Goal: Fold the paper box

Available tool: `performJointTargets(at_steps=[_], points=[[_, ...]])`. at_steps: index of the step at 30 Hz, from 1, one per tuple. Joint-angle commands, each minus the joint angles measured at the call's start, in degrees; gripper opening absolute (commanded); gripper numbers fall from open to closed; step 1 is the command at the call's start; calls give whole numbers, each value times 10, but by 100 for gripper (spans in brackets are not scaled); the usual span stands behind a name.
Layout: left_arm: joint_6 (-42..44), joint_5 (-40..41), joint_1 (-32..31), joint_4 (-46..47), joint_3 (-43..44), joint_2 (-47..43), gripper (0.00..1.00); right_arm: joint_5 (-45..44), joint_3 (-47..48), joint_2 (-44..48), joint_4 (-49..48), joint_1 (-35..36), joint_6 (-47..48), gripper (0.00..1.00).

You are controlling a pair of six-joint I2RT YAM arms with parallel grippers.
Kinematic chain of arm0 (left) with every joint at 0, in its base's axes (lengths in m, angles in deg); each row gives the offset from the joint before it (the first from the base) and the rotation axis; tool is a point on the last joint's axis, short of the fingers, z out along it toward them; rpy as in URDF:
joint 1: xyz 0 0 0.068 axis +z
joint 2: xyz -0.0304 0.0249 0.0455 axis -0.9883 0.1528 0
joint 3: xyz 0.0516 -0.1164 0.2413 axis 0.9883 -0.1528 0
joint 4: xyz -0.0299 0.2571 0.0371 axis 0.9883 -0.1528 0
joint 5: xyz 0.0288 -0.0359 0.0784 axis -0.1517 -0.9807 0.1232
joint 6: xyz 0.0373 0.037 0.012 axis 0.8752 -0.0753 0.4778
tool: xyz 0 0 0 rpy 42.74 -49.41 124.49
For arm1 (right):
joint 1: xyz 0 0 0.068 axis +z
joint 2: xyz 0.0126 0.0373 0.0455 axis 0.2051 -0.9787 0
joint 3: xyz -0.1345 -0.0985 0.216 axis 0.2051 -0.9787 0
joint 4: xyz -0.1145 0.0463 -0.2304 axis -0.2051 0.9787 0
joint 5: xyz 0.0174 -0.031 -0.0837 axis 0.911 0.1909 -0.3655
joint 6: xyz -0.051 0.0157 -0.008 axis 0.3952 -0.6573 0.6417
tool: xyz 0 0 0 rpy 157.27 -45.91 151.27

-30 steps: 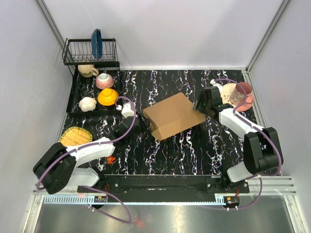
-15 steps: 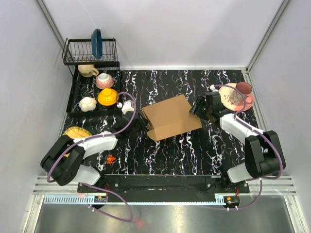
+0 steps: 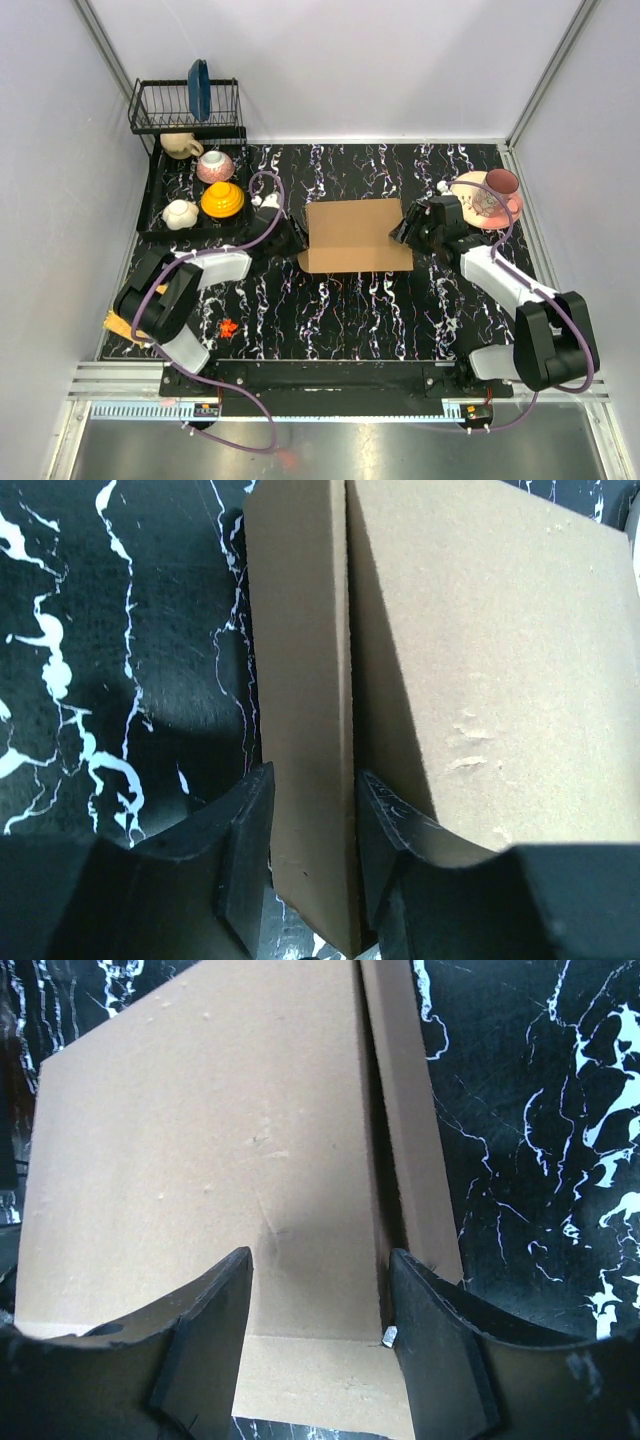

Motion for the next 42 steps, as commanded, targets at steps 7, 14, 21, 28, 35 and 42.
performJointTargets(at_steps=[7, 14, 21, 28, 35, 42], points=[[32, 76, 56, -93, 21, -118, 51, -25, 15, 88, 26, 10, -4, 66], [49, 181, 58, -109, 7, -220, 55, -43, 8, 97, 22, 10, -8, 66], [32, 19, 14, 96, -33, -202, 47, -33, 13, 91, 17, 11, -3, 62], [44, 0, -71, 96, -28, -95, 43, -40, -21, 76, 15, 11, 6, 61], [35, 75, -89, 8, -37, -39, 39, -44, -55, 84, 17, 10, 5, 61], [41, 95, -89, -3, -37, -9, 38, -17, -58, 188, -48, 10, -11, 61]])
